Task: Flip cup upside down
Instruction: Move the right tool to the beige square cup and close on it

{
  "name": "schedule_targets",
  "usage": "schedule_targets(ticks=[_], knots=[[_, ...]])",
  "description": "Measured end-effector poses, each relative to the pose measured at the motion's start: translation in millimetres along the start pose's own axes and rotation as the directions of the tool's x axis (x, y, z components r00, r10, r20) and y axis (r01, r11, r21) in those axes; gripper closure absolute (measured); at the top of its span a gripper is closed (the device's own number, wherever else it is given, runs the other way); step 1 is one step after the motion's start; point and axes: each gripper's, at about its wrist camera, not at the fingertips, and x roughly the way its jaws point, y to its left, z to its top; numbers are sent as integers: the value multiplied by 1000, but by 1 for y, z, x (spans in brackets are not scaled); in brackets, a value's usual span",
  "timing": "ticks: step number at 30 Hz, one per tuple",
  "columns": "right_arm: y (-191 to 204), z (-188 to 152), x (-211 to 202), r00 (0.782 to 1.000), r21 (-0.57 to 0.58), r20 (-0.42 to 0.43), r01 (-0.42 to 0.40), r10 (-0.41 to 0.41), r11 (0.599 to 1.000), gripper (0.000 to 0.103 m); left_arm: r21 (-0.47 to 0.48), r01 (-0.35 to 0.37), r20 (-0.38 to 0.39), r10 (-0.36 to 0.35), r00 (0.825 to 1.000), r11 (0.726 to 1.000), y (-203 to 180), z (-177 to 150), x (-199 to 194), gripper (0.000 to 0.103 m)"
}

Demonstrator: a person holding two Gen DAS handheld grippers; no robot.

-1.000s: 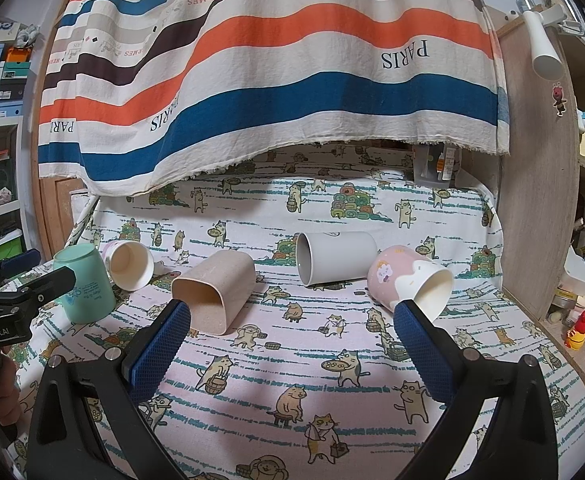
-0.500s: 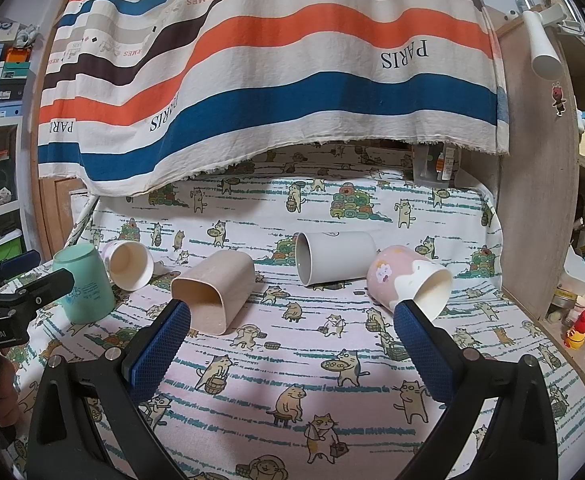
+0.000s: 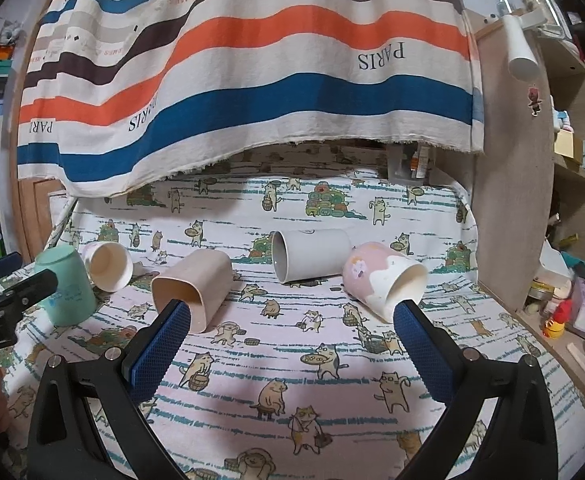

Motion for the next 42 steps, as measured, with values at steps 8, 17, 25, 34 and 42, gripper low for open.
schedule_targets(ticks=[8,17,25,34,42], knots=[[13,37,5,996,1,-67,-54,54,999,1,159,-152,84,140,987,976,-26,33,-11,0],[40,97,38,990,19,-88,-110,111,994,1,-43,-84,82,87,993,996,24,99,21,0],[72,114,93,979,30,-179,-93,97,995,1,-136,-86,100,100,990,987,54,94,42,0],[102,77,168,914,52,-391,-91,104,995,2,-133,-168,-29,166,986,977,59,81,73,0],[117,48,209,864,35,-493,-98,102,995,3,-165,-160,-130,139,982,973,69,73,90,0]])
